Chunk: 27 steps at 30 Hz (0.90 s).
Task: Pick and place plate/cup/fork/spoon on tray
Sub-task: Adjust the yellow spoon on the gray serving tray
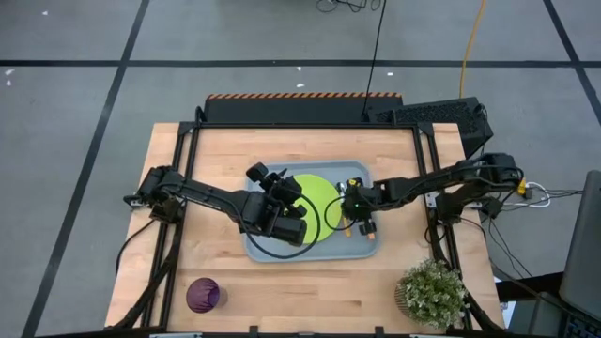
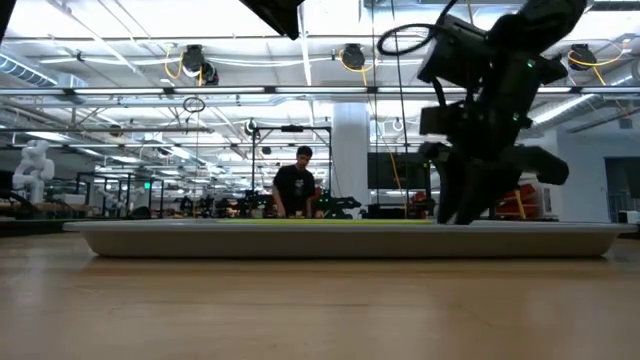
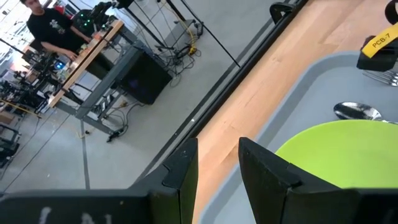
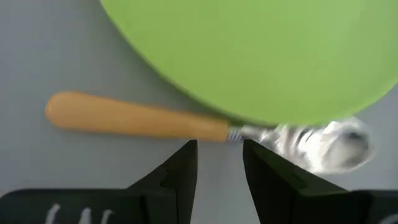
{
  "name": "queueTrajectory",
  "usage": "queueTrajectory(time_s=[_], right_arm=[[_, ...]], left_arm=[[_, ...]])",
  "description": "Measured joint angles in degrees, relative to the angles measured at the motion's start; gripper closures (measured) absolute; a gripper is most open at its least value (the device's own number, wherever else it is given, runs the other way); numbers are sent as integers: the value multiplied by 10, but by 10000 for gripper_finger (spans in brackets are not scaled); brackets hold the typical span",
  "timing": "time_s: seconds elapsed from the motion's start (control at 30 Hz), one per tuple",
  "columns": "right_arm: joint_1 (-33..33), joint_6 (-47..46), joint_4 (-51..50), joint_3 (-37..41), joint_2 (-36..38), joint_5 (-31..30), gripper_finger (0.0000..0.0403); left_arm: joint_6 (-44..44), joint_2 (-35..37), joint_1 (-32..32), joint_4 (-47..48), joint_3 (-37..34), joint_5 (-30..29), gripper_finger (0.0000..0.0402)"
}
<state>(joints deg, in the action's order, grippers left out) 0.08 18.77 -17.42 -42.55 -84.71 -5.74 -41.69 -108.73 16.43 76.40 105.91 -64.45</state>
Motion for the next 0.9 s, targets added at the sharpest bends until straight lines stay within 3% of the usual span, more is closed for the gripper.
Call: queueTrajectory(time_s=[0.17,0.37,0.63,0.9], right_arm=[[0,69,-18,-43,0,1,282],[-5,107,-81,-68,0,57,282],[-5,91,-100,-68,-7,62,282],[-4,72,-85,-68,-41,104,282]], left_arm=[[1,0,0,0,0,0,282],[5,0,0,1,0,0,282],[9,0,0,1,0,0,282],[9,0,2,1,0,0,282]])
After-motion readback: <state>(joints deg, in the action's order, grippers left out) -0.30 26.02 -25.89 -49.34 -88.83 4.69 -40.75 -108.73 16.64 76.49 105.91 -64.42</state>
